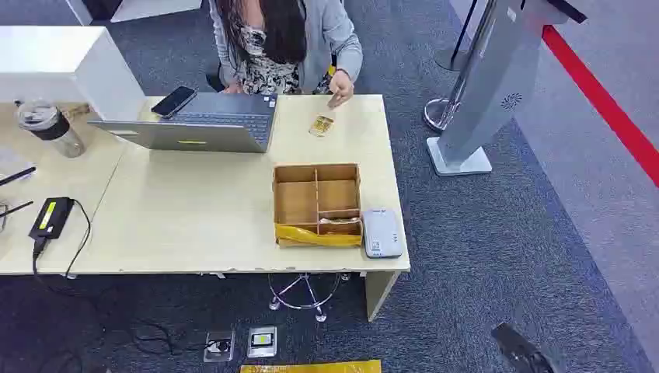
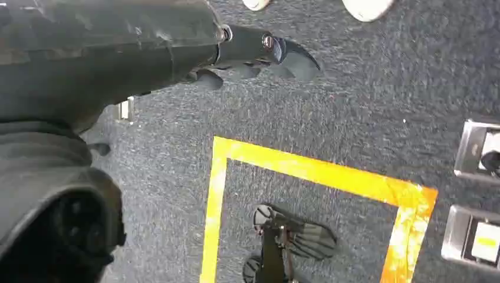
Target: Pass the card to the sensor for recognition and then transmit it.
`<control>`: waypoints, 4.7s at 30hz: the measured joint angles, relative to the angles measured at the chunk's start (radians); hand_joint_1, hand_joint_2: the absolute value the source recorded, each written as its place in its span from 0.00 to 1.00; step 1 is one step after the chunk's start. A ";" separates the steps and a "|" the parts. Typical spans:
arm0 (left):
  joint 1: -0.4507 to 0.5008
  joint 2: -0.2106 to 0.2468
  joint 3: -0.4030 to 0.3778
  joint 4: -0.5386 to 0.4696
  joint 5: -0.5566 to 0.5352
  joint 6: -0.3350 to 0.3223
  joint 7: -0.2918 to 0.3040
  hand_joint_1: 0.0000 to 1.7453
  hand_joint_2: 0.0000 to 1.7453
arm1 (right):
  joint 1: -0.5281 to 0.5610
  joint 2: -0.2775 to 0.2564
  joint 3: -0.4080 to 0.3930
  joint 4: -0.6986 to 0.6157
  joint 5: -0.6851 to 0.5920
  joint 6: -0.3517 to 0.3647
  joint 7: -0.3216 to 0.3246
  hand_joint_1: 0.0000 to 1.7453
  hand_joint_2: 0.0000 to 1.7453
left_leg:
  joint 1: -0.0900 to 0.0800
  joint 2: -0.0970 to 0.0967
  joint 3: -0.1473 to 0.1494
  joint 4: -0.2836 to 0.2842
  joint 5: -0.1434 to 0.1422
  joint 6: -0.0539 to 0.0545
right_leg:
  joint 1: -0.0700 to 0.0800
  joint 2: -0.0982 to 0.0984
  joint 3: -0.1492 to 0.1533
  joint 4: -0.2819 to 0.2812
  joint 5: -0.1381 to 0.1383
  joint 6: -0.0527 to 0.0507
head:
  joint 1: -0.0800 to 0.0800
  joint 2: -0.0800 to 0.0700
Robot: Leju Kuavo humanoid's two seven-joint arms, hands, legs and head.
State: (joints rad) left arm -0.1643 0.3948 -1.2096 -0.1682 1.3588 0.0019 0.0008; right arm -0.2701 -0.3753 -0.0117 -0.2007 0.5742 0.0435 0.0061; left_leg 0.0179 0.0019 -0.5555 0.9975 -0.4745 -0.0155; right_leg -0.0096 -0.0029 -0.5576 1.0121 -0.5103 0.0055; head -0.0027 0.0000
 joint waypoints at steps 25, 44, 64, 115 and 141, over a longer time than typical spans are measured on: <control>-0.048 -0.004 -0.020 0.000 -0.048 -0.013 0.029 0.00 0.00 | -0.639 -0.010 0.114 -0.156 0.106 -0.306 -0.339 0.00 1.00 | -0.004 -0.002 -0.009 0.000 0.008 0.003 | -0.004 -0.002 -0.010 0.007 0.006 0.002 | 0.001 0.000; -0.091 -0.039 -0.048 0.000 -0.060 0.003 0.077 0.00 0.00 | -0.645 0.252 0.510 -0.200 0.305 -0.394 -0.337 0.00 1.00 | -0.003 -0.003 -0.010 0.000 0.009 0.002 | -0.003 -0.003 -0.011 0.007 0.005 0.002 | 0.001 0.000; -0.076 -0.035 -0.067 0.000 -0.057 0.007 0.067 0.00 0.00 | -0.663 0.287 0.612 -0.293 0.153 -0.400 -0.350 1.00 1.00 | -0.003 -0.003 -0.010 0.000 0.009 0.002 | -0.003 -0.002 -0.011 0.006 0.006 0.002 | 0.001 0.000; -0.019 -0.003 -0.071 0.000 0.000 0.021 0.021 0.00 0.00 | -0.306 0.012 0.706 -0.804 0.160 -0.095 -0.148 1.00 1.00 | -0.004 -0.002 -0.011 0.000 0.008 0.001 | -0.003 -0.002 -0.012 0.006 0.005 0.002 | 0.001 0.000; -0.036 -0.011 -0.075 0.000 -0.024 0.019 0.028 0.00 0.00 | -0.415 0.093 0.825 -0.662 0.033 -0.073 -0.184 1.00 1.00 | -0.003 -0.002 -0.012 0.000 0.008 0.001 | -0.003 -0.002 -0.013 0.006 0.005 0.002 | 0.001 0.000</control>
State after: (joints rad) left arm -0.2006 0.3834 -1.2848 -0.1682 1.3348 0.0214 0.0286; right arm -0.6856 -0.2827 0.8137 -0.8629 0.6069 -0.0298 -0.1778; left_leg 0.0145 -0.0005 -0.5670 0.9978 -0.4662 -0.0142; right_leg -0.0126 -0.0050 -0.5702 1.0183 -0.5048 0.0075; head -0.0019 0.0000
